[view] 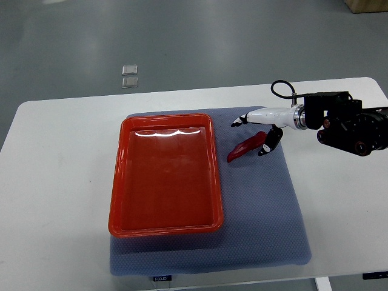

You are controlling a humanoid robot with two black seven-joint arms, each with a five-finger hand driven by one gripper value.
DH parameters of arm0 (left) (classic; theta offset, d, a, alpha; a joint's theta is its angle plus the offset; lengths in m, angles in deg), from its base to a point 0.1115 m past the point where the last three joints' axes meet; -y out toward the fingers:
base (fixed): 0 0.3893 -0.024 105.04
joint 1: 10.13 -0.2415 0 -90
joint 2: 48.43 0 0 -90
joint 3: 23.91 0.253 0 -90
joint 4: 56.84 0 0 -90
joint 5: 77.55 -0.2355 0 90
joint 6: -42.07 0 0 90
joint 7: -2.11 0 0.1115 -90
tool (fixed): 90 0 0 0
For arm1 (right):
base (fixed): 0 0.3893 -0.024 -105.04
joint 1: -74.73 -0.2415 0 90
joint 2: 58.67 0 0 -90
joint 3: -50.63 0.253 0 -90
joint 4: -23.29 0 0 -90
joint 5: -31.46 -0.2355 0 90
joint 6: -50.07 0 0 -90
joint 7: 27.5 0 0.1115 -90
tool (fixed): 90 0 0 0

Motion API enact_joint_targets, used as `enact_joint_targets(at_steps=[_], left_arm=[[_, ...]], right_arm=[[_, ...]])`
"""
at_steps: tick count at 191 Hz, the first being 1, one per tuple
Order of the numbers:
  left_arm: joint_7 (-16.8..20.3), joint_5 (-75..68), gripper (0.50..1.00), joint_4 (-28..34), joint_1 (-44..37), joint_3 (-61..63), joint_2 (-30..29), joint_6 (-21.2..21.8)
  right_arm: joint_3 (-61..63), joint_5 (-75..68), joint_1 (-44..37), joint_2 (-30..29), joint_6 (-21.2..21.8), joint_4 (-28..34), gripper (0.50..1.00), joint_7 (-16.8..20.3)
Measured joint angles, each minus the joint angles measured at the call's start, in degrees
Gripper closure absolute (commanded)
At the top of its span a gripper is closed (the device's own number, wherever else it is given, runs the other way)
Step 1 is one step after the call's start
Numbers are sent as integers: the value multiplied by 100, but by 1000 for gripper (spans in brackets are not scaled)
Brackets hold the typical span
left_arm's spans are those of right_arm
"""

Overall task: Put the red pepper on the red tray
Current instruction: 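Lower the right hand and close its fingers around the red pepper, then lift the pepper and carry it with the right hand over the tray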

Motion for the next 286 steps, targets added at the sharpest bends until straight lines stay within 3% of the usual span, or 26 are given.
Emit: enact_joint_targets(at_steps=[16, 121, 190, 227, 286], left_arm=[[0, 0, 500, 0, 0, 0, 0, 0], [-1, 0, 500, 0, 0, -9, 0, 3], [-1, 0, 500, 0, 0, -9, 0, 3], [-1, 0, 500, 16, 0, -9, 0, 3], [0, 0, 500, 27, 0, -14, 0, 6]], right_arm=[[0, 0, 38, 0, -41, -2, 703, -10], [0, 0, 128, -3, -93, -2, 779, -24], [-13, 1, 166, 0, -135, -2, 899, -24], [-23, 9, 170, 3, -126, -2, 998, -24], [-14, -26, -87, 193, -9, 56, 1000, -47]])
